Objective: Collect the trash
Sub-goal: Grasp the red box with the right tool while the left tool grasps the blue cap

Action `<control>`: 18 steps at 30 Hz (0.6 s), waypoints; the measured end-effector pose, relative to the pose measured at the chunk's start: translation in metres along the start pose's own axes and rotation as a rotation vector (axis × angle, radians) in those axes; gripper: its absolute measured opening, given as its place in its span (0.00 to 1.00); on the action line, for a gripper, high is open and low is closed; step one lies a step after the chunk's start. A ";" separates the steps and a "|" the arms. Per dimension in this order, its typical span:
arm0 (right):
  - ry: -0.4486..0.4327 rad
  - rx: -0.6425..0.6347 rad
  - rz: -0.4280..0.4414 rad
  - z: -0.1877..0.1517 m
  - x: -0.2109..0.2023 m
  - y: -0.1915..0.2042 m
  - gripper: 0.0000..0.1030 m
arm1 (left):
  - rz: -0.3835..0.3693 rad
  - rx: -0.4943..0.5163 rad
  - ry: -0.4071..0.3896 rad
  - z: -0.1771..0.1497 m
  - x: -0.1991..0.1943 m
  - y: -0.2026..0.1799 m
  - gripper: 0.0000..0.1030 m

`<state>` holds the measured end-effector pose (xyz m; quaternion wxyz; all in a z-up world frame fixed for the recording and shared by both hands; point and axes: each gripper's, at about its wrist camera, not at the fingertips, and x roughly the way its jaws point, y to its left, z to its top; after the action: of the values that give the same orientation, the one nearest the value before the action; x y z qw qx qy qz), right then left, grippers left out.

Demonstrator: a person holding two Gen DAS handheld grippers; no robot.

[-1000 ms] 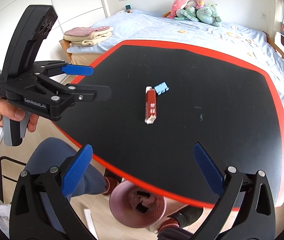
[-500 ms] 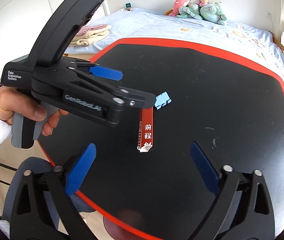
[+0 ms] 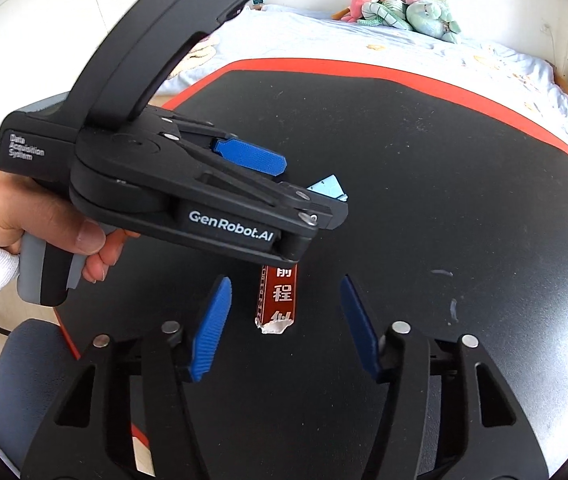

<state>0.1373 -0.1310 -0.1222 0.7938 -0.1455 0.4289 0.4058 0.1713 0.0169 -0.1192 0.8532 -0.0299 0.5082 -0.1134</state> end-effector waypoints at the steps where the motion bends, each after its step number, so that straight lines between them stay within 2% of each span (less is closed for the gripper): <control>1: 0.004 -0.008 -0.005 0.000 0.002 0.001 0.51 | -0.001 0.003 -0.001 0.001 0.000 0.000 0.60; 3: 0.008 -0.024 -0.016 0.000 0.005 0.004 0.45 | 0.003 0.007 -0.001 0.001 0.000 0.000 0.49; 7: 0.017 -0.045 -0.032 -0.004 0.008 0.009 0.31 | 0.007 0.024 0.003 0.000 -0.001 -0.002 0.38; 9: 0.015 -0.050 -0.036 -0.005 0.008 0.009 0.21 | 0.012 0.023 0.003 -0.001 -0.001 -0.002 0.28; 11: 0.017 -0.051 -0.033 -0.005 0.007 0.009 0.19 | 0.008 0.022 0.007 -0.001 -0.001 -0.001 0.21; 18: 0.023 -0.052 -0.022 -0.011 0.003 0.011 0.14 | 0.017 0.014 -0.006 0.002 -0.002 -0.003 0.19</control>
<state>0.1231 -0.1293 -0.1297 0.7892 -0.1757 0.4258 0.4062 0.1714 0.0145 -0.1157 0.8559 -0.0201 0.5050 -0.1096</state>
